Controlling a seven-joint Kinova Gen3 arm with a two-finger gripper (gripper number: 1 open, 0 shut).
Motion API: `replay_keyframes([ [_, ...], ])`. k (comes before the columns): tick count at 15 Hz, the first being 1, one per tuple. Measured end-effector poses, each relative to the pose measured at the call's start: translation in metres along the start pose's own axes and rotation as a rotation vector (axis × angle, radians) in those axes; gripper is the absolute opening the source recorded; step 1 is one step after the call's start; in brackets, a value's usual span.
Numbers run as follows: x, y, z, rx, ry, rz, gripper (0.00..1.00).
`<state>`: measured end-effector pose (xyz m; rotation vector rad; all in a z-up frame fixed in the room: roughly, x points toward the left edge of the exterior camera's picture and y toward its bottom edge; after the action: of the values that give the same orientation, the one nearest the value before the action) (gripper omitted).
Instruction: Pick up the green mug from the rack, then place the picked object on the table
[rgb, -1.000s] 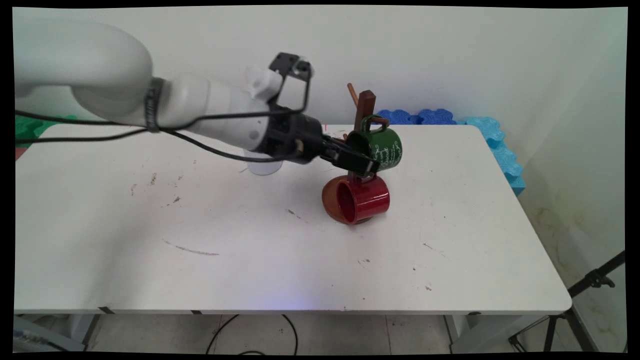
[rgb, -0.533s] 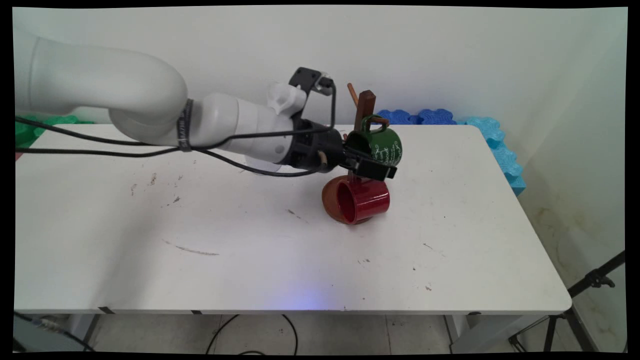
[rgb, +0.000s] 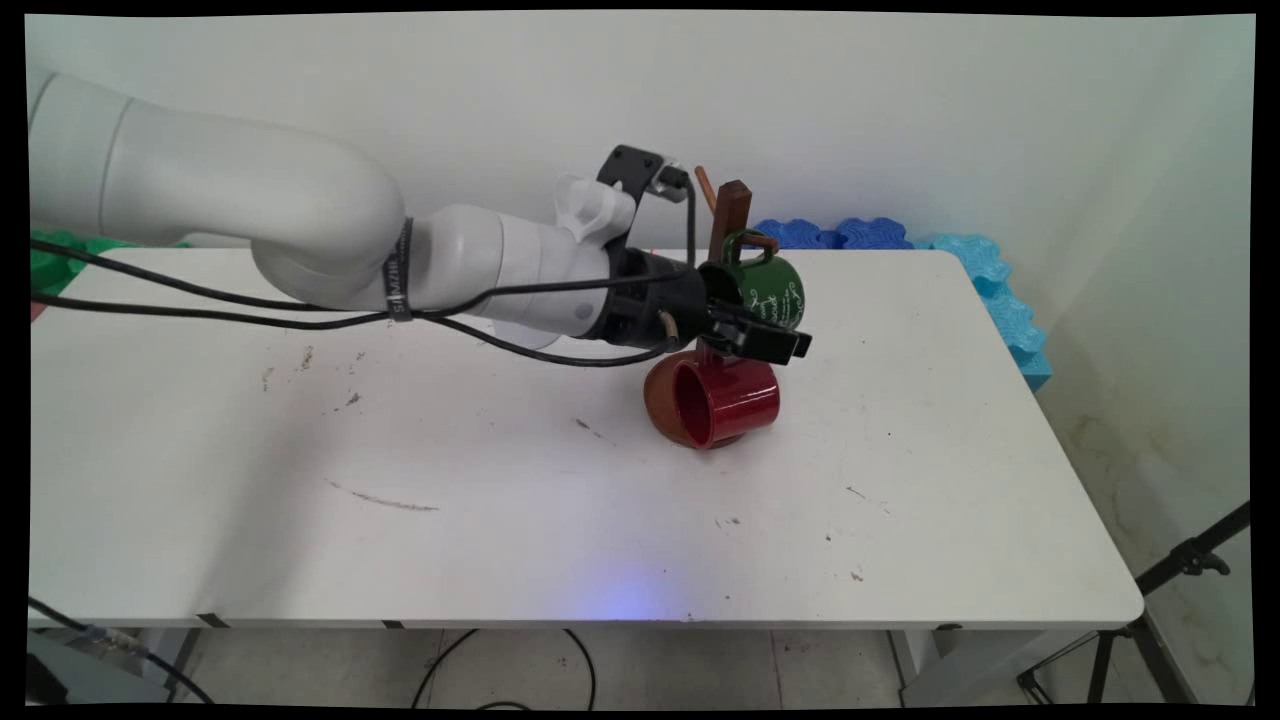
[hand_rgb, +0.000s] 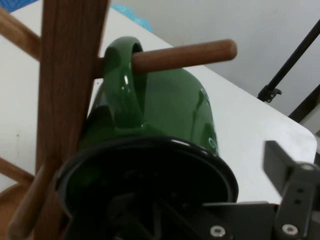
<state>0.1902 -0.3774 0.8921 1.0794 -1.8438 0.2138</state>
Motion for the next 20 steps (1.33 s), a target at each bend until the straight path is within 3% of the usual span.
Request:
replay_keyframes([
  [12, 0.002, 0.012, -0.005, -0.035, 0.024, 0.032, 0.0],
  [20, 0.009, 0.026, -0.027, -0.096, 0.049, 0.064, 0.0],
])
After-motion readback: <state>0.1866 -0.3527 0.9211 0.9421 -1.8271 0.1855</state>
